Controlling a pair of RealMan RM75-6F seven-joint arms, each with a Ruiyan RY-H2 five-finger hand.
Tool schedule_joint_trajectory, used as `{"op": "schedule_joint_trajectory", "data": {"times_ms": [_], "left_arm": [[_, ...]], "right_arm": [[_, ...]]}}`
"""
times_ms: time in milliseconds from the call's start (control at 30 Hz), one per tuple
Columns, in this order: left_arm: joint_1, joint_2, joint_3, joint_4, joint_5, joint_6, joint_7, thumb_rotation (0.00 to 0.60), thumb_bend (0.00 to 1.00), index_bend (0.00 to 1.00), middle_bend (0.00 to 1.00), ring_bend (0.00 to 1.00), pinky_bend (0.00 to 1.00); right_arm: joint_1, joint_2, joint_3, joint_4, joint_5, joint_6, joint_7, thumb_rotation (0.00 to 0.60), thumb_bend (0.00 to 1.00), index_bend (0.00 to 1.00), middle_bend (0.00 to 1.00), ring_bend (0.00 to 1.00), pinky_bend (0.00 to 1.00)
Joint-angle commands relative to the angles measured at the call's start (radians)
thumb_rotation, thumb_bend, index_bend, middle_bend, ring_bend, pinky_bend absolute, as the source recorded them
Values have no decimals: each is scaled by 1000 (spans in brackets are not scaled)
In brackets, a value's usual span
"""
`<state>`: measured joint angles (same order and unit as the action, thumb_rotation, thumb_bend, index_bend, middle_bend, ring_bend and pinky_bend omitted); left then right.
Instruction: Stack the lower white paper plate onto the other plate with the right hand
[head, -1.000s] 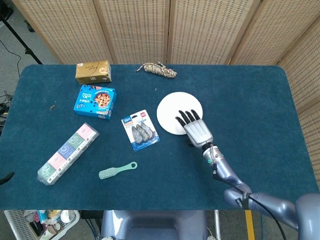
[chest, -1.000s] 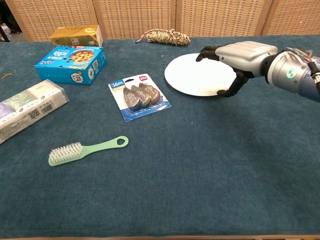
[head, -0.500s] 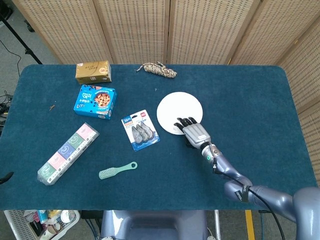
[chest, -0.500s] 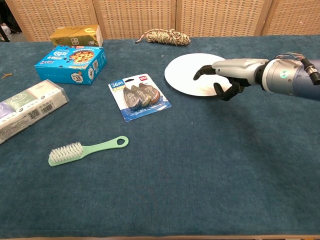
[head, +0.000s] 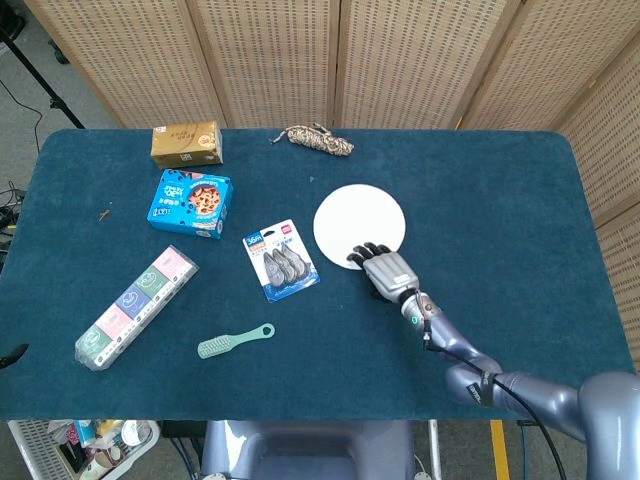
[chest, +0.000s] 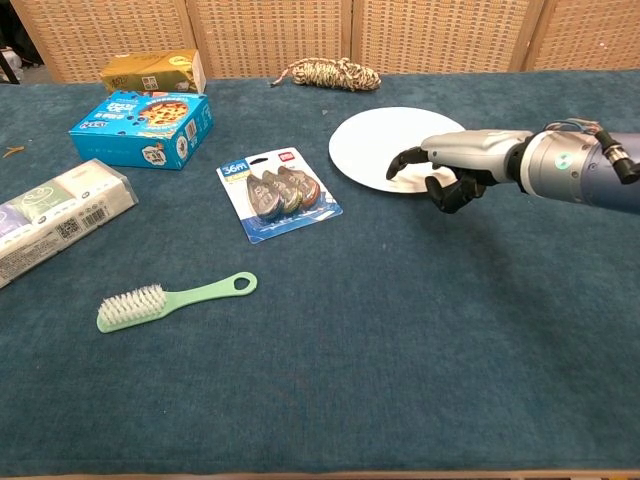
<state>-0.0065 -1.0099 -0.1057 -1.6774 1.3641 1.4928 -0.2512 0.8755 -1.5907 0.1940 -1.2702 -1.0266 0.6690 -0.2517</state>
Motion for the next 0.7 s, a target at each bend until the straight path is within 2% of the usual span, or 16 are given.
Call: {"op": "schedule_joint_trajectory", "data": {"times_ms": [33,300,700], "left_arm": [[0,0,0,0,1,0,1,600,0,0,0,0,0],[0,-2,2,0,5,1,3,600,0,0,0,0,0],[0,-2,2,0,4,2,4,600,0,0,0,0,0]], "right_arm": [[-3,6,-6,-11,-4,8,1,600,891,155,108,3,146],[-5,17,-24,-33,3,15,0,600,898,161,120,49,204],[-14,28,-31,-64,-51,60,26,600,891,161,120,46,210]]}}
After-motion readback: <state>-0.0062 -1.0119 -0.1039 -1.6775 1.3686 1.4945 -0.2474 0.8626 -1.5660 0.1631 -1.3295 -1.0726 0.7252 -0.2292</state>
